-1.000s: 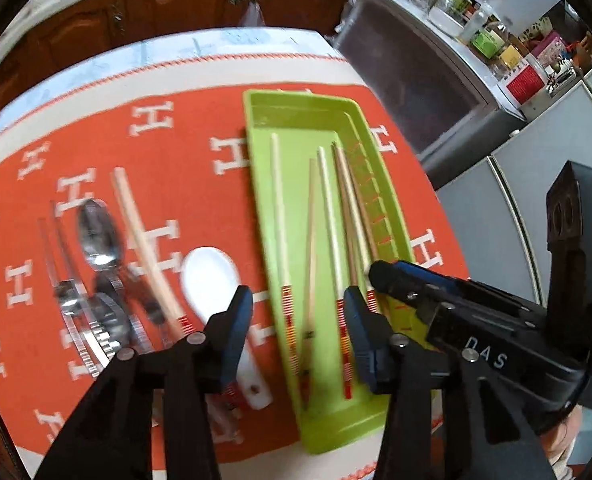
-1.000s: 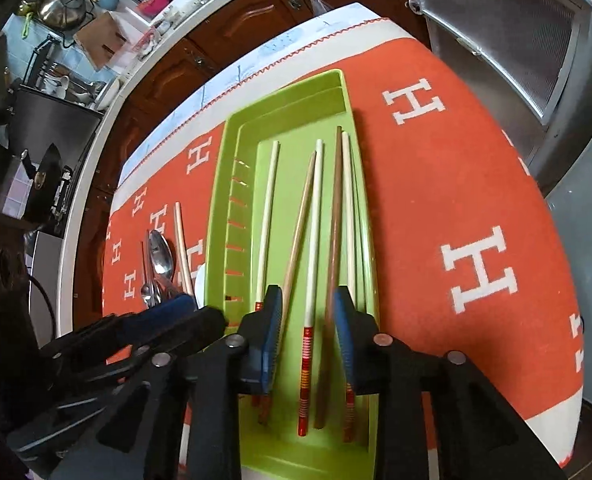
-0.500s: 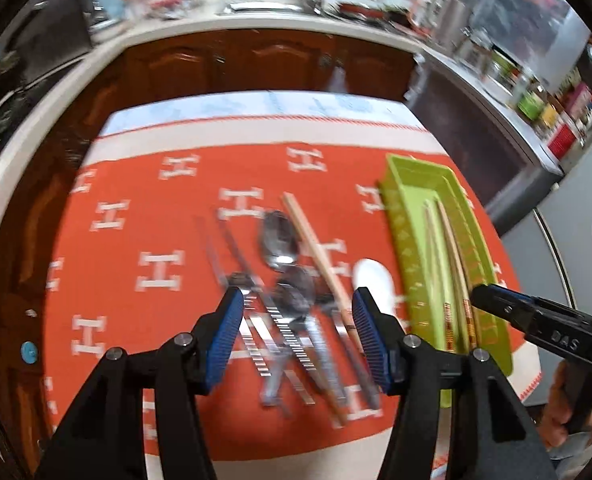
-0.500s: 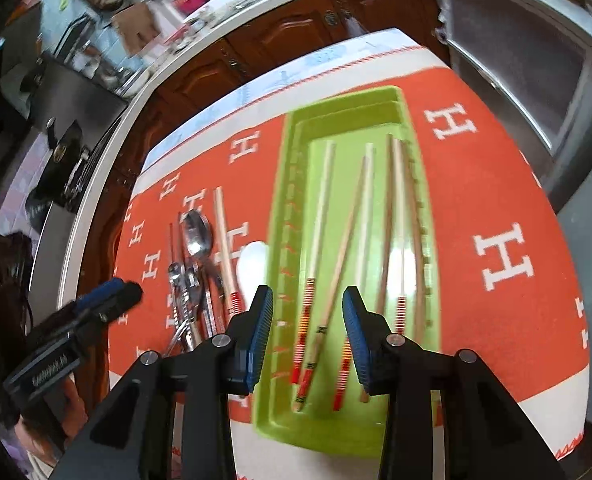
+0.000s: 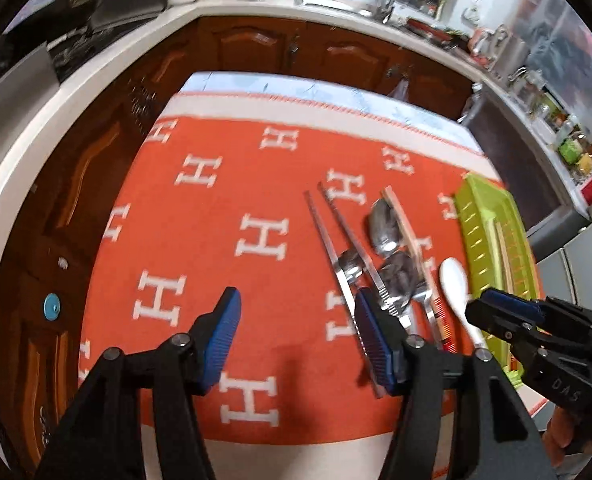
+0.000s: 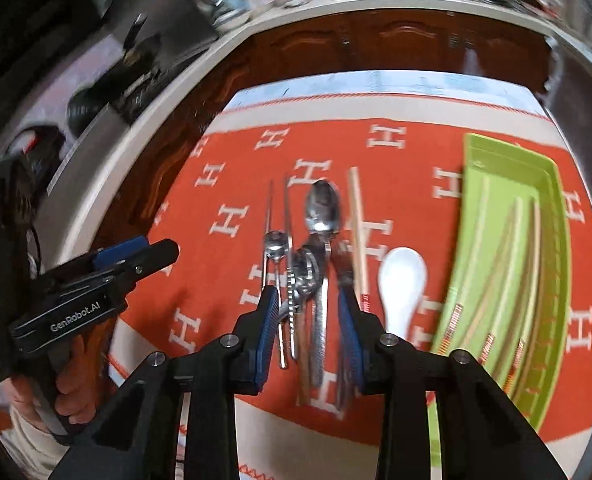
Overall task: Organize utensils
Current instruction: 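Return to the pile and grasp steel chopsticks with both tools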
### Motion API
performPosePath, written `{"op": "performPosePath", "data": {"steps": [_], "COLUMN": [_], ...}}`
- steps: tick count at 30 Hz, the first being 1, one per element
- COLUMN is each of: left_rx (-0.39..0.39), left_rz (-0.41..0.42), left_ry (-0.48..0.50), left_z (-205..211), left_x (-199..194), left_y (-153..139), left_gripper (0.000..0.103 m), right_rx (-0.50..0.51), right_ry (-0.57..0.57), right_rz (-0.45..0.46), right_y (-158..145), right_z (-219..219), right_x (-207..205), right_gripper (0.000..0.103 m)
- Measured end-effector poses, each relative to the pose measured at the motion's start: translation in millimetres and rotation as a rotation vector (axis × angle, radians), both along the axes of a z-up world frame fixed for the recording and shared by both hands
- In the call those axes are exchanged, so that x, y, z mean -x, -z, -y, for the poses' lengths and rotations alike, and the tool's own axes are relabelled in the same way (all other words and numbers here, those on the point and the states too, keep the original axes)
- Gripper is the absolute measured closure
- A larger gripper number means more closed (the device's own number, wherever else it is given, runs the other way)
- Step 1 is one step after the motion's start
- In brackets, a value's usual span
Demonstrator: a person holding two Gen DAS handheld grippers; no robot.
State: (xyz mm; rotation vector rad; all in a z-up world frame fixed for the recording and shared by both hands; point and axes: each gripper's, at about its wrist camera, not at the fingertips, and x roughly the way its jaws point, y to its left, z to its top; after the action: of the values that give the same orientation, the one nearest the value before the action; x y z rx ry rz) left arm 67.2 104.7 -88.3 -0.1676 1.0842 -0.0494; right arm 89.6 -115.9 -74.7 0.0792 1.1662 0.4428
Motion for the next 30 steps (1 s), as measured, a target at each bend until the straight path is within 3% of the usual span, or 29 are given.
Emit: {"op": "performPosePath", "data": {"steps": [5,13,25,30], "left_rx": [0.017,0.043,0.071,0.108], "left_rz": [-0.036,-0.068,-0.089,-0.105], "left_ry": [0.010,0.027,0.036,0.043], "left_z": [-7,-11,-8,-4], "left_x": [5,3,-3,-10], "left_y": [23,47,58,60], "left_gripper": [0.041,0.041,0.041,0.041], "right_rx": [0.061,0.140,0.239,0.231], "right_ry": [-0.063,-0.081,-0.128,-0.120], "right_rz": [-0.033,-0.050,-0.018,-0.005], "right_y": [28,68,94,94], "right_z": [-40,-62,-87,-87], "right_x": [-7,-24,-35,-32], "right_gripper": [0.083,0.083,0.096,0.097]}}
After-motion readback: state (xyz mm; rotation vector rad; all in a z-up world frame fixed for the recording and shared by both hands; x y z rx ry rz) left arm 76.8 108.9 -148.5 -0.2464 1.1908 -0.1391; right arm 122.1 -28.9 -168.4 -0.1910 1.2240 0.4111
